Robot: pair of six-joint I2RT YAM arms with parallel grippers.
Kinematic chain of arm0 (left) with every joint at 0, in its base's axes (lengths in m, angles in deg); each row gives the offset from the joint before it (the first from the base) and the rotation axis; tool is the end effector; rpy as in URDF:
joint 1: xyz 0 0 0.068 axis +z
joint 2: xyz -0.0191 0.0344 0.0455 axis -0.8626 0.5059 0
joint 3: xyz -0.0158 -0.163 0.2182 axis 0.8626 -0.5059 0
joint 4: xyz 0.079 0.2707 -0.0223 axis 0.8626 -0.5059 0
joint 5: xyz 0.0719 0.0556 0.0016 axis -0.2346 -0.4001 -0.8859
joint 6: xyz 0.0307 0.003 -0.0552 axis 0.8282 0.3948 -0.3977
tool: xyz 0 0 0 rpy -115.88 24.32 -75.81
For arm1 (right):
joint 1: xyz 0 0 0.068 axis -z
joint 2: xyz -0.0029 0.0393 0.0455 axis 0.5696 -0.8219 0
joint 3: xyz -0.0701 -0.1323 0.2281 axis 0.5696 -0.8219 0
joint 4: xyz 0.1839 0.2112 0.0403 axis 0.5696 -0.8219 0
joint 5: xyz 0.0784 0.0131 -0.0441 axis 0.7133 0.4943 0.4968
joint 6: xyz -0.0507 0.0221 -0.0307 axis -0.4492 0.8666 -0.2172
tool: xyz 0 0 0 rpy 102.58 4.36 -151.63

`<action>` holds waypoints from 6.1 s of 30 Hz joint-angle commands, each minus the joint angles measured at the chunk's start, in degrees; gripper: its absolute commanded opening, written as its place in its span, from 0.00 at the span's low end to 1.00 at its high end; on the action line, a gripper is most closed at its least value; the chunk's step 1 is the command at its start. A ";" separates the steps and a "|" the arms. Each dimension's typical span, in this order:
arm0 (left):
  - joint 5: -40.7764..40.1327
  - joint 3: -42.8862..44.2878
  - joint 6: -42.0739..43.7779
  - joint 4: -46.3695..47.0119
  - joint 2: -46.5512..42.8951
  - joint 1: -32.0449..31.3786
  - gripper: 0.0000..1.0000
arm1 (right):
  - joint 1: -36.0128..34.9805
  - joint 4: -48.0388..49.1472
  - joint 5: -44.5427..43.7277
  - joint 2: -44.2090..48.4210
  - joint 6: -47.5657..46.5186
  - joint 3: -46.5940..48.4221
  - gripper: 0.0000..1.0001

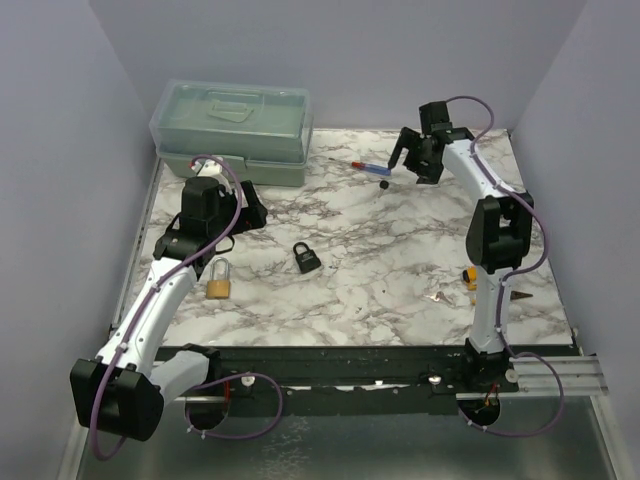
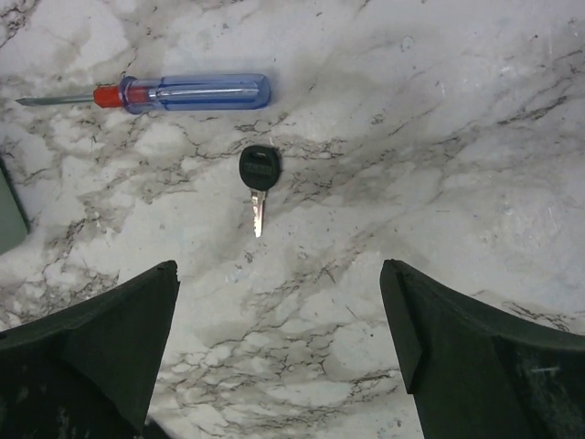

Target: Unlock with the key

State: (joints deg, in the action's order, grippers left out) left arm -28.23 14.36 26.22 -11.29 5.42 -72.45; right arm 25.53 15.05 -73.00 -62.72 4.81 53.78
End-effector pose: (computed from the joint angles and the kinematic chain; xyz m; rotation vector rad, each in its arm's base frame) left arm 0.2651 -0.0628 0.3040 -0.1406 2.1163 -0.4154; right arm 0.5012 0.0833 0.2346 0.4628 2.5048 0.3355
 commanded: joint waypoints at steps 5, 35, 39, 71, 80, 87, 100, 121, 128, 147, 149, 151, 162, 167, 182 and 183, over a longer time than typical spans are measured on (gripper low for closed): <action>0.08 0.72 0.03 -0.43 -1.49 -0.35 0.94 | -1.93 -10.48 -9.32 -11.76 -1.68 17.31 0.91; -1.49 0.62 0.40 -1.13 -0.08 -0.48 0.92 | -9.22 -8.27 -19.42 -24.95 -5.29 25.22 0.63; -1.51 0.62 0.35 -1.14 -0.02 -0.46 0.92 | -9.27 -7.61 -19.86 -25.53 -5.95 25.20 0.61; -1.38 0.71 0.74 -1.49 -0.87 -0.44 0.91 | -9.88 -2.46 -18.65 -18.33 -5.67 14.72 0.14; 2.93 0.71 0.86 -0.83 -0.19 -0.58 0.91 | -9.88 5.03 -12.84 -6.33 -1.01 -1.00 0.12; 11.29 -0.34 1.10 2.10 -0.20 -1.40 0.89 | -9.88 13.59 -7.68 4.88 6.51 -15.69 0.11; 14.29 -5.51 -9.30 15.86 -0.07 -10.63 0.82 | -9.88 31.13 5.53 23.99 24.79 -40.95 0.11; -3.85 -14.35 -8.24 65.43 19.24 -33.84 0.67 | -9.88 31.12 9.60 45.49 30.29 -53.96 0.11; -3.16 -11.19 -7.59 71.09 25.54 -35.22 0.60 | -9.88 30.78 10.31 47.16 30.32 -54.96 0.11; -5.40 -5.40 -6.96 73.04 33.11 -36.44 0.47 | -9.88 30.12 11.04 49.04 30.29 -55.51 0.11; -5.60 -4.89 -7.00 73.09 33.62 -36.40 0.44 | -9.88 29.99 11.12 49.27 30.32 -55.68 0.11; -5.92 -4.55 -6.94 73.26 33.91 -36.39 0.37 | -9.88 29.91 11.15 49.51 30.32 -55.89 0.11; -7.02 -4.39 -5.96 71.50 33.16 -36.36 0.00 | -9.88 31.21 12.50 50.93 28.32 -57.05 0.19; -0.57 -5.40 -7.35 61.90 26.92 -34.02 0.00 | -9.83 33.91 12.12 54.01 21.23 -57.39 0.87; 28.32 6.41 -5.92 9.30 8.79 -20.18 0.00 | -9.79 51.50 41.13 60.26 -4.46 -61.48 0.96; 29.63 6.72 -5.89 7.53 7.87 -19.90 0.00 | -9.79 52.59 43.99 60.13 -3.59 -61.74 0.96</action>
State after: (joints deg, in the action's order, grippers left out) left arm -9.09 17.86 17.74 13.23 16.72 -93.04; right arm 15.93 61.69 -43.91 -3.00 5.75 -7.01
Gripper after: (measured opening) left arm 0.025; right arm 0.962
